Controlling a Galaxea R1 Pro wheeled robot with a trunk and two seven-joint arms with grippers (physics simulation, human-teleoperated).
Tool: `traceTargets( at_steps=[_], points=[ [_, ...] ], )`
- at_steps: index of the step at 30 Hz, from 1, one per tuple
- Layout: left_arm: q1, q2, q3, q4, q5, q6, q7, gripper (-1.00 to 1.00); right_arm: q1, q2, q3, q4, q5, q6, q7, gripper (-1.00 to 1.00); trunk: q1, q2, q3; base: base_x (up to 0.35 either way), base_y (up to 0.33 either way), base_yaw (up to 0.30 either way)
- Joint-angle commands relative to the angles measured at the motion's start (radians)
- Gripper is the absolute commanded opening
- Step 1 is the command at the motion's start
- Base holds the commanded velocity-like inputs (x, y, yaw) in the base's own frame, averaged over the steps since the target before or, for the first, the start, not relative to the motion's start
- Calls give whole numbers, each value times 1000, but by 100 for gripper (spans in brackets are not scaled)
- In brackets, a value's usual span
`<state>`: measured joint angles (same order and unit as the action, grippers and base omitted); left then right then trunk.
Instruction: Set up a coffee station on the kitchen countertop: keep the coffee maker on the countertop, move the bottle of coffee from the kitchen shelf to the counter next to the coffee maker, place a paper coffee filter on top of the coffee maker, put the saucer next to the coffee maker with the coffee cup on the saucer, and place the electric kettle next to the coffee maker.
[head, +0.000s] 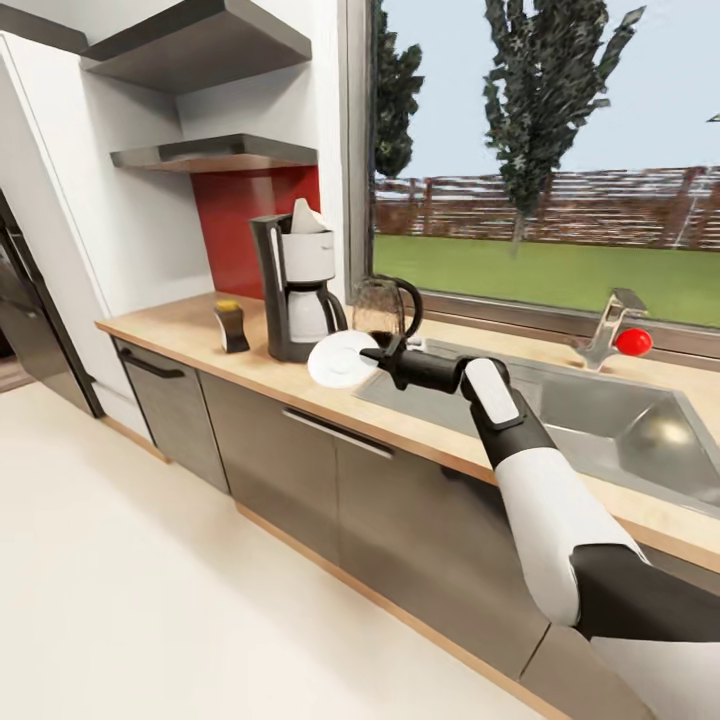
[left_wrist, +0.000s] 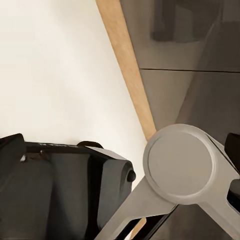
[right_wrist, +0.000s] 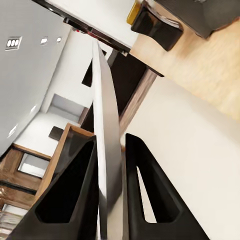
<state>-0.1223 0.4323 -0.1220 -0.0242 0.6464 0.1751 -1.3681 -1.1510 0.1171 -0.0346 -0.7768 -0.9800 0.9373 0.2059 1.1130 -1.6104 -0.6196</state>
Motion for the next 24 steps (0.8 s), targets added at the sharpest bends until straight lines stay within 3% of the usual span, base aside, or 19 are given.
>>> traceTargets(
  at_steps=[1, 16, 24],
  points=[
    [0, 0, -8, 0, 9, 11, 5, 100, -1, 1, -7, 3, 6, 4, 11, -100, 0, -1, -1, 154, 183, 0],
    [0, 0, -8, 0, 9, 11, 20, 100, -1, -1, -14, 10, 6, 0, -21, -100, 0, -1, -1, 122, 119, 0],
    [0, 0, -8, 0, 9, 11, 20, 100, -1, -3, -14, 43, 6, -76, -115, -100, 0, -1, -1, 113, 105, 0]
  ],
)
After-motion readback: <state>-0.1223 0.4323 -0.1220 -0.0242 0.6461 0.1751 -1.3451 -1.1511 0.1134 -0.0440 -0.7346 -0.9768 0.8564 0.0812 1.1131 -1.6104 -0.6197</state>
